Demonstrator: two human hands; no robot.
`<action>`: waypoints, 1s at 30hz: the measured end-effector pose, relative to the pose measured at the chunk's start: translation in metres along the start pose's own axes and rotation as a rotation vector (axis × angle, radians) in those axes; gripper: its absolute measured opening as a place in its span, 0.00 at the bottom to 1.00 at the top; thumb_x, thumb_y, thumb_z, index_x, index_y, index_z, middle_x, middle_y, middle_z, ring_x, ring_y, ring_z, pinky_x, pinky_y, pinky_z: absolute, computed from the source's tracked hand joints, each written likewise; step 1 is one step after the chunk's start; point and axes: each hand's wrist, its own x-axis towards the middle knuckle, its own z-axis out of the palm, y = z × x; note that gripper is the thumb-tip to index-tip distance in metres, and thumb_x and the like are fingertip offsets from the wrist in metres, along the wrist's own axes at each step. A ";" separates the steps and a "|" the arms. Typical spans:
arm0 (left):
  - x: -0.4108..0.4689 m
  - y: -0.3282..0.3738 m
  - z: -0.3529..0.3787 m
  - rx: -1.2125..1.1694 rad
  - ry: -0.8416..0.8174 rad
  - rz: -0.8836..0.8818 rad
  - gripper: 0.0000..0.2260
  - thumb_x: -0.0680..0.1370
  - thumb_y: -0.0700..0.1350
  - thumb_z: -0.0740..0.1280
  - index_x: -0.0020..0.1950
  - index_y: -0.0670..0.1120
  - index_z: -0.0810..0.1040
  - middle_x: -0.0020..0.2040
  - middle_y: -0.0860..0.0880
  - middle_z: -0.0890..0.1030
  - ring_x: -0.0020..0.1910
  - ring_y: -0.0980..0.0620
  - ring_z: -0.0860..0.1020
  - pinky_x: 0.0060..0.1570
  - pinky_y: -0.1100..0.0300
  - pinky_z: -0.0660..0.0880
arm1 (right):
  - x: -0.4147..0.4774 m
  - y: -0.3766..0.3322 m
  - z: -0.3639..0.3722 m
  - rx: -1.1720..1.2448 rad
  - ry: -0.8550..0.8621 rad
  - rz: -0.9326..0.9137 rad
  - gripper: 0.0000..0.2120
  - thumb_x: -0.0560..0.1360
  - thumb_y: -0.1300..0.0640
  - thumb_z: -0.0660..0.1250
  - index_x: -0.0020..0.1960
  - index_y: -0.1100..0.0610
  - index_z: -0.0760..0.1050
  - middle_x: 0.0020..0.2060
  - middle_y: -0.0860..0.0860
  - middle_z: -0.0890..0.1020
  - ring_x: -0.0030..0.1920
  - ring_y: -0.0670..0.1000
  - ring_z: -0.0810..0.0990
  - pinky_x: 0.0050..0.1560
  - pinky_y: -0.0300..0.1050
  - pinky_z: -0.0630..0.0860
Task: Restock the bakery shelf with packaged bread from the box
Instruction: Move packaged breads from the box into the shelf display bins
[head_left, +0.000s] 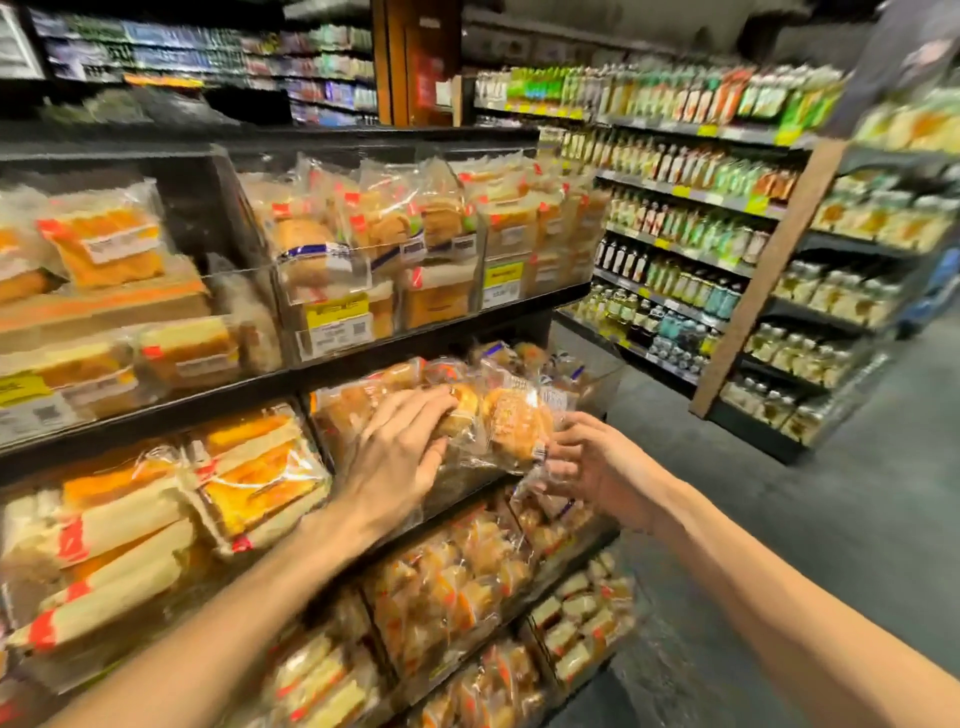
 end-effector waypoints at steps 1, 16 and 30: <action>0.011 0.002 0.012 -0.018 -0.007 0.007 0.21 0.74 0.38 0.73 0.67 0.45 0.76 0.65 0.48 0.79 0.65 0.47 0.73 0.64 0.49 0.72 | 0.003 -0.004 -0.013 0.010 0.016 -0.008 0.08 0.77 0.68 0.64 0.53 0.58 0.71 0.37 0.55 0.71 0.34 0.51 0.70 0.43 0.53 0.80; 0.149 0.035 0.164 0.161 -0.047 -0.113 0.19 0.76 0.45 0.69 0.67 0.46 0.77 0.63 0.49 0.80 0.62 0.52 0.71 0.57 0.53 0.75 | 0.191 -0.090 -0.225 -1.308 0.348 -0.737 0.21 0.65 0.63 0.79 0.57 0.56 0.81 0.52 0.52 0.84 0.52 0.54 0.81 0.53 0.43 0.73; 0.191 0.043 0.206 0.265 -0.138 -0.303 0.20 0.78 0.52 0.60 0.68 0.48 0.75 0.66 0.52 0.78 0.66 0.54 0.69 0.60 0.56 0.71 | 0.351 -0.076 -0.230 -1.600 0.025 -0.838 0.14 0.82 0.60 0.58 0.65 0.61 0.73 0.63 0.54 0.72 0.63 0.53 0.68 0.62 0.52 0.72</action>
